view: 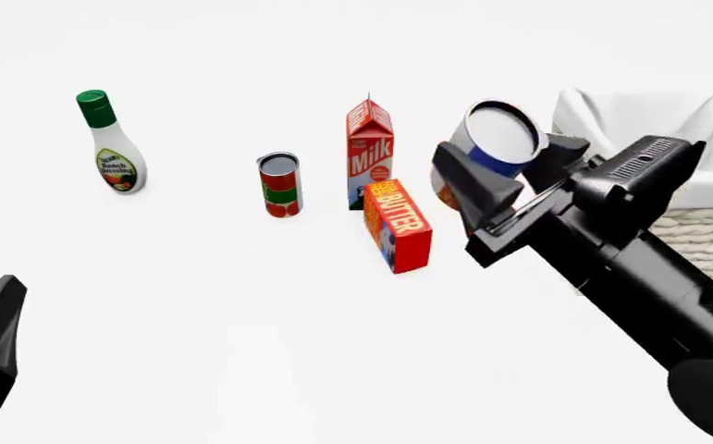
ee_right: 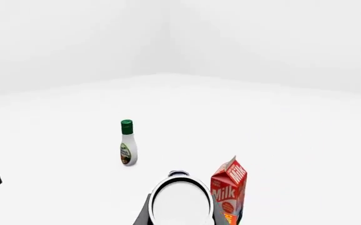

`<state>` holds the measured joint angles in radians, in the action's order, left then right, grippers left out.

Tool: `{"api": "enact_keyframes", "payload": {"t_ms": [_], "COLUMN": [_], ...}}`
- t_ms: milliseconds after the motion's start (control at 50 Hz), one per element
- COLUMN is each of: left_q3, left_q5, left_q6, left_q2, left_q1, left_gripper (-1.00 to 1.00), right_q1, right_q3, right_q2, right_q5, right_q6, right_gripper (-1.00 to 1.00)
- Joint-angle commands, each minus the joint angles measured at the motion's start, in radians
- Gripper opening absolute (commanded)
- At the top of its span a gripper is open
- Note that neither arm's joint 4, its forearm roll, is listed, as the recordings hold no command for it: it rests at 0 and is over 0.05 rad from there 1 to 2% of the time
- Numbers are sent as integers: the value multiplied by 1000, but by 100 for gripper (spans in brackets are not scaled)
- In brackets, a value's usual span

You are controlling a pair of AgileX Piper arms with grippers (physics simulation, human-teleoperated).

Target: Pick the alphabet soup and place it in the basket.

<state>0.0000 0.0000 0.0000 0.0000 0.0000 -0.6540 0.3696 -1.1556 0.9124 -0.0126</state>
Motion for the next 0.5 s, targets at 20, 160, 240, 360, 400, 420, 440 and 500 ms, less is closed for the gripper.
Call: {"api": "enact_keyframes", "payload": {"t_ms": [20,160,240,360,400,420,440,500], "left_q3": [0,0,0,0,0,0,0,0], "left_q5": [0,0,0,0,0,0,0,0], "left_q6": [0,0,0,0,0,0,0,0], "left_q2": [0,0,0,0,0,0,0,0], "left_q1": [0,0,0,0,0,0,0,0], "left_gripper": [100,100,100,100,100,100,100,100], "right_q1": [59,113,141,184,200,205,215,238], "right_q3": [18,39,51,93,109,114,121,141], "right_q2": [209,288,320,359,374,377,382,394], "right_q5": [-122,-186,-216,-284,-307,-315,-326,-355], "right_q6": [-31,-47,-60,-85,-101,-103,-104,-117], "right_gripper": [-100,-100,-100,-100,-100,-100,-100,-100]}}
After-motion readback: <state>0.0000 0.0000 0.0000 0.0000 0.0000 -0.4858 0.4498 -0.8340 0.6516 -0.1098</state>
